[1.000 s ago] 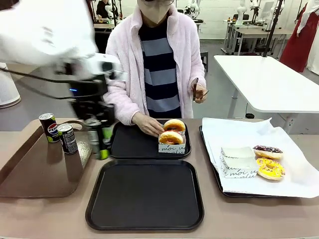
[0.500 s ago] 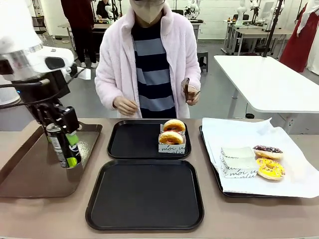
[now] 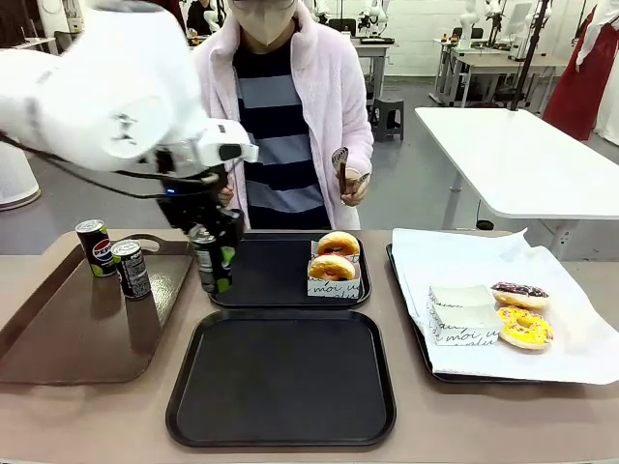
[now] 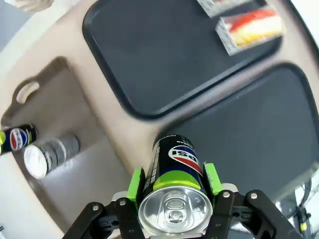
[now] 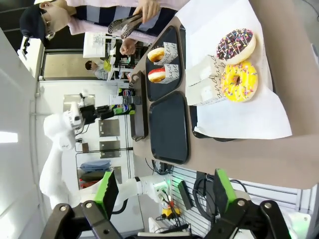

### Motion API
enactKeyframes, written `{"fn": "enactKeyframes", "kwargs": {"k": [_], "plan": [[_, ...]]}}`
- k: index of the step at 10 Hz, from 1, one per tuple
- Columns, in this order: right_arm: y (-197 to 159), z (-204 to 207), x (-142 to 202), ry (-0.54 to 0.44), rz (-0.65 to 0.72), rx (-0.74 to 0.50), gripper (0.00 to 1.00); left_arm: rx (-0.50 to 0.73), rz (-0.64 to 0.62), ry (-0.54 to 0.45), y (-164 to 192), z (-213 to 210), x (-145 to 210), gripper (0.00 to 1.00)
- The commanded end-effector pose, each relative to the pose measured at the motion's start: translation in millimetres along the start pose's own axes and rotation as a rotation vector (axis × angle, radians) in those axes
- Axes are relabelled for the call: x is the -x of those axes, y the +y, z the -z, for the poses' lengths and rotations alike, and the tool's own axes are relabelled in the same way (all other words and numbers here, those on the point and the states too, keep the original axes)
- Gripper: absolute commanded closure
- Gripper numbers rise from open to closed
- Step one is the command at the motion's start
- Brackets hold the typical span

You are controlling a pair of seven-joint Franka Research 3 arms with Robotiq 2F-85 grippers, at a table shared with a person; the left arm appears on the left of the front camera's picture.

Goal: Set up donuts and drinks on trays.
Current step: Pick up one Pepsi coke and place it on the Flat Tray.

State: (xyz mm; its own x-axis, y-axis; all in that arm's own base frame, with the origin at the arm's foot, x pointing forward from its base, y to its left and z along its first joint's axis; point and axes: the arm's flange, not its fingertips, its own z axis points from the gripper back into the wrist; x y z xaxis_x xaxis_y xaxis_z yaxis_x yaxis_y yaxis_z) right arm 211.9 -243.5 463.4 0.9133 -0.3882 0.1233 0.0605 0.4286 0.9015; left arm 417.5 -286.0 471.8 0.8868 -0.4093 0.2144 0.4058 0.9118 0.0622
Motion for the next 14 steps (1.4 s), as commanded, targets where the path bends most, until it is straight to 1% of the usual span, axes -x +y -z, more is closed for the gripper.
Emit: {"fn": "enactKeyframes", "kwargs": {"k": [1, 3, 4, 6, 8, 11, 12, 14], "plan": [[-0.6, 0.7, -1.4, -0.011, -0.016, -0.022, 0.0, -0.04, -0.076, 0.011, -4.3, 22.6, -38.6, 0.42], [-0.6, 0.7, -1.4, -0.011, -0.016, -0.022, 0.0, -0.05, -0.105, -0.046, -4.7, 47.9, -55.1, 0.42], [-0.6, 0.7, -1.4, -0.011, -0.016, -0.022, 0.0, -0.049, -0.126, -0.057, -4.4, 57.9, -60.1, 0.42], [-0.6, 0.7, -1.4, -0.011, -0.016, -0.022, 0.0, -0.06, -0.172, -0.03, -2.7, 74.0, -62.8, 0.42], [-0.6, 0.7, -1.4, -0.011, -0.016, -0.022, 0.0, -0.098, -0.227, -0.006, -0.7, 88.7, -65.9, 0.42], [-0.6, 0.7, -1.4, -0.011, -0.016, -0.022, 0.0, -0.116, -0.236, 0.0, -9.3, 87.4, -62.3, 0.42], [-0.6, 0.7, -1.4, -0.011, -0.016, -0.022, 0.0, -0.07, -0.207, 0.01, 3.8, 93.5, -57.2, 0.42], [-0.6, 0.7, -1.4, -0.011, -0.016, -0.022, 0.0, -0.07, -0.207, 0.01, 3.8, 93.5, -57.2, 0.42]]}}
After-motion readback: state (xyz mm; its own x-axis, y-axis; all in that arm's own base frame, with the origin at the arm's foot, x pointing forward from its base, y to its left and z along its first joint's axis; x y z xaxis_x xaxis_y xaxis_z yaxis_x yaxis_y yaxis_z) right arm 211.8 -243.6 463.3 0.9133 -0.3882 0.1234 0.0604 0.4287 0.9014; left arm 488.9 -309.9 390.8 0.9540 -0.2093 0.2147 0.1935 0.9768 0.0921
